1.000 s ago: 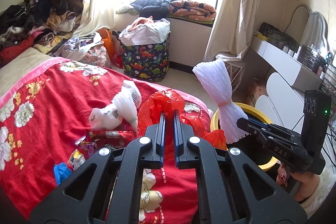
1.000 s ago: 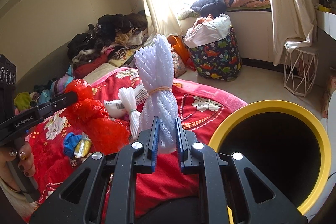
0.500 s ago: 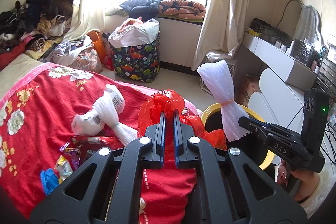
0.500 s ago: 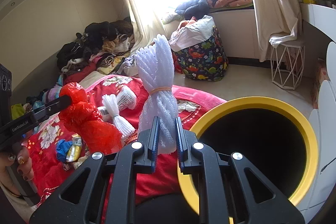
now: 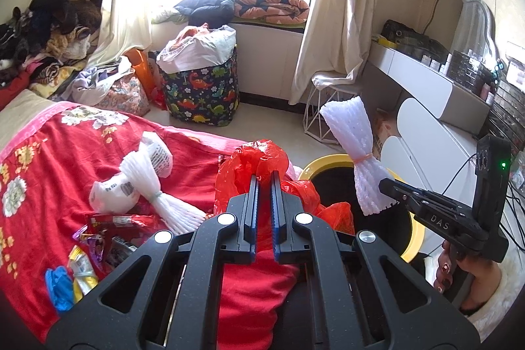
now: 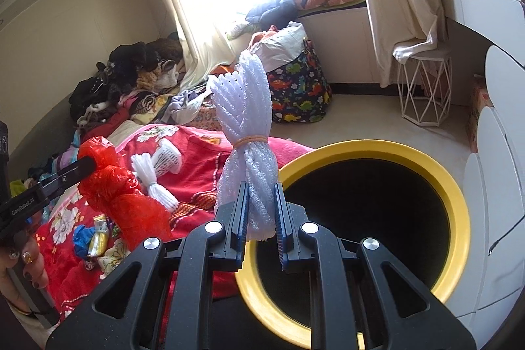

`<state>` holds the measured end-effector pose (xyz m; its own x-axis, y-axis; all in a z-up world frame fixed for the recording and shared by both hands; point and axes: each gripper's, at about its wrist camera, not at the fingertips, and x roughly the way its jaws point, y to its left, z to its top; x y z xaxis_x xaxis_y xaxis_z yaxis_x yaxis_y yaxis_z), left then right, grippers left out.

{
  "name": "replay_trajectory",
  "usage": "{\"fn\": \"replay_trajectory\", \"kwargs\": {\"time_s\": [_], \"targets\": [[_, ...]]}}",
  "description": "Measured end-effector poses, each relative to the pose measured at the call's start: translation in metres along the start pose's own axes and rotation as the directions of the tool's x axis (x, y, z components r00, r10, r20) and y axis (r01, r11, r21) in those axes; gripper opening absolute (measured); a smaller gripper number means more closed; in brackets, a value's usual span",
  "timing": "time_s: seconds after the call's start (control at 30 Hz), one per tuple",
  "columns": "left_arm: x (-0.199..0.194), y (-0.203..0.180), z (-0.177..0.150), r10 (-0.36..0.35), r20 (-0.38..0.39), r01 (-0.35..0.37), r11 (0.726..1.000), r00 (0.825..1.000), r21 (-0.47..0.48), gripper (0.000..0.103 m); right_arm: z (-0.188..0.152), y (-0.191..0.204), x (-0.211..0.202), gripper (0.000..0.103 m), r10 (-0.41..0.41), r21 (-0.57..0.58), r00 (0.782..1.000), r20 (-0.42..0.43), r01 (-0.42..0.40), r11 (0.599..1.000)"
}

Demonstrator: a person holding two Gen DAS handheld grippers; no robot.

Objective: Collect trash
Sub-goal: 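Carry the red bag and white mesh bundle over the yellow-rimmed bin with both tools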

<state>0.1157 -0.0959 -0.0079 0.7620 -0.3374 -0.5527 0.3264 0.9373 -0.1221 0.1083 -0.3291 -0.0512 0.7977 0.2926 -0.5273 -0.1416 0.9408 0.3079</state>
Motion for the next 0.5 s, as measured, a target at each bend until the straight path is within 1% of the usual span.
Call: {"fn": "replay_trajectory", "kwargs": {"time_s": [0.5], "targets": [[0.031, -0.026, 0.001, -0.033, -0.042, 0.035, 0.998, 0.999, 0.046, 0.003, -0.005, -0.038, -0.006, 0.015, -0.087, 0.09, 0.996, -0.007, 0.087, 0.992]]}}
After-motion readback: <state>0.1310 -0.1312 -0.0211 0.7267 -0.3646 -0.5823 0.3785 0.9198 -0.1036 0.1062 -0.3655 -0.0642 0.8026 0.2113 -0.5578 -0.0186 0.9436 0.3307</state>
